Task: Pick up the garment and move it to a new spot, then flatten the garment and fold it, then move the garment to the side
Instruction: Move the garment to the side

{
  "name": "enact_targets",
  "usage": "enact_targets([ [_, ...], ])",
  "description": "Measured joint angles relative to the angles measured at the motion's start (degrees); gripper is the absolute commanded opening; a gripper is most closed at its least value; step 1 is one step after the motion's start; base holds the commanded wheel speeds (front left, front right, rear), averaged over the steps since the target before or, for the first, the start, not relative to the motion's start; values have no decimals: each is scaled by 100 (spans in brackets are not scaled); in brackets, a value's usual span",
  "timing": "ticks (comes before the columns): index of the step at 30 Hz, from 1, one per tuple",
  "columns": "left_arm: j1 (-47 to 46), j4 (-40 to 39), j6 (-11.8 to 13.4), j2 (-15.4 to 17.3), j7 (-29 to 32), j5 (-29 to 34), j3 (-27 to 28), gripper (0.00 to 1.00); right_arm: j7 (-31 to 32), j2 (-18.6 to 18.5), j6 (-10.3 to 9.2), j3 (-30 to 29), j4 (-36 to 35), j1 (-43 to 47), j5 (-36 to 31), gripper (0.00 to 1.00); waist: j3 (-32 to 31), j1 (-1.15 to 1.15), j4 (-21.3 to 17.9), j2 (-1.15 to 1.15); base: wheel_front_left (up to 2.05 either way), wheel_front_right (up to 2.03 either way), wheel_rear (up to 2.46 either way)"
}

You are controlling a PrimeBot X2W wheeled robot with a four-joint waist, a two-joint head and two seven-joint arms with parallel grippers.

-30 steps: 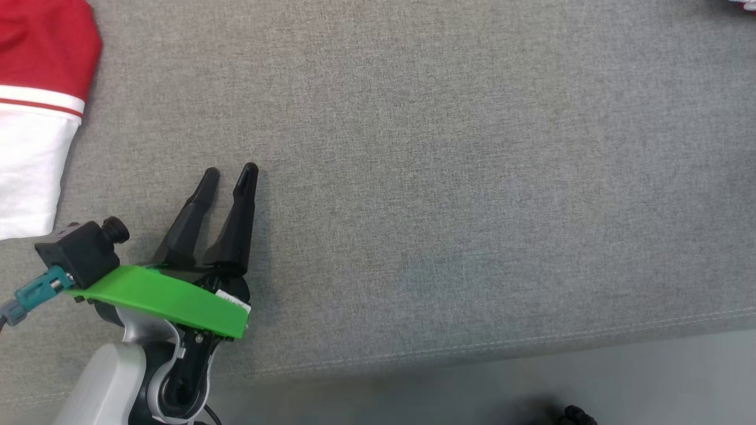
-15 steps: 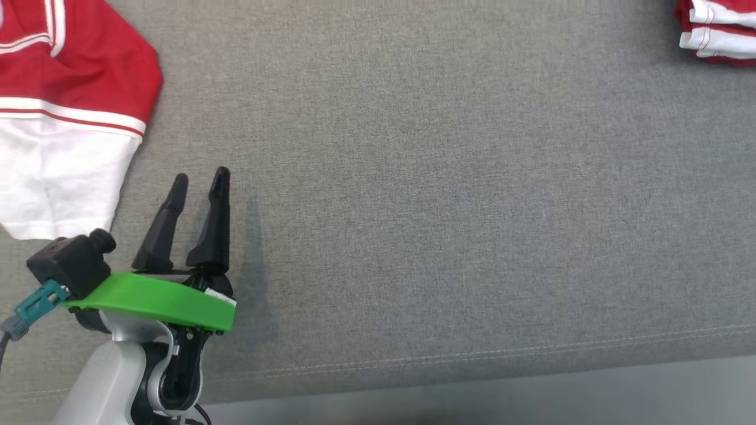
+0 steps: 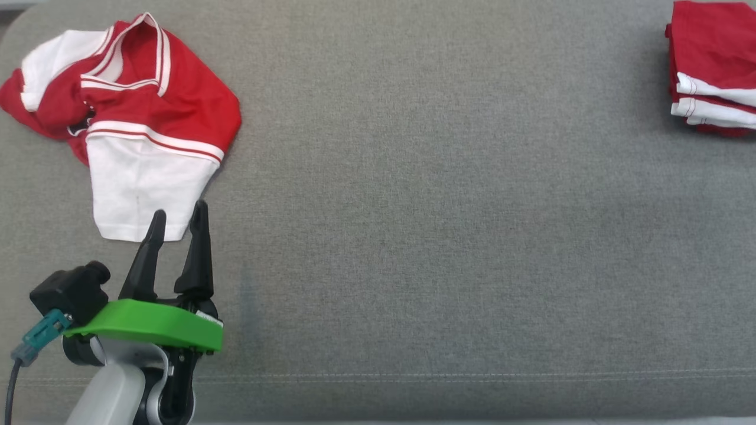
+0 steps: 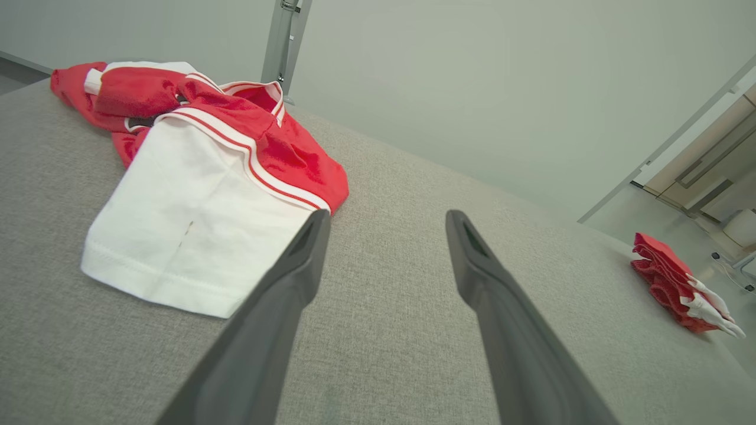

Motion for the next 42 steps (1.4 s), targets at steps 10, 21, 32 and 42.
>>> enact_targets([
  [10, 576, 328, 0, 276, -88, 413, -14, 100, 4, 669, -121, 294, -589, 1595, -762, 100, -775, 0, 262, 0, 0, 0, 0],
  [21, 873, 297, -24, 254, -157, 455, 23, 100, 5, 1350, -124, -505, -780, 2867, -1382, 100, -1168, 0, 351, 0, 0, 0, 0],
  [32, 990, 266, -174, 252, -188, 699, -1, 100, 7, 2071, -124, -1065, -1083, 3631, -2027, 100, -1350, 0, 128, 0, 0, 0, 0],
  [42, 1048, 241, -210, 259, -189, 816, -105, 100, 5, 2157, -124, -1184, -1438, 3944, -2699, 100, -1428, 0, -36, 0, 0, 0, 0],
])
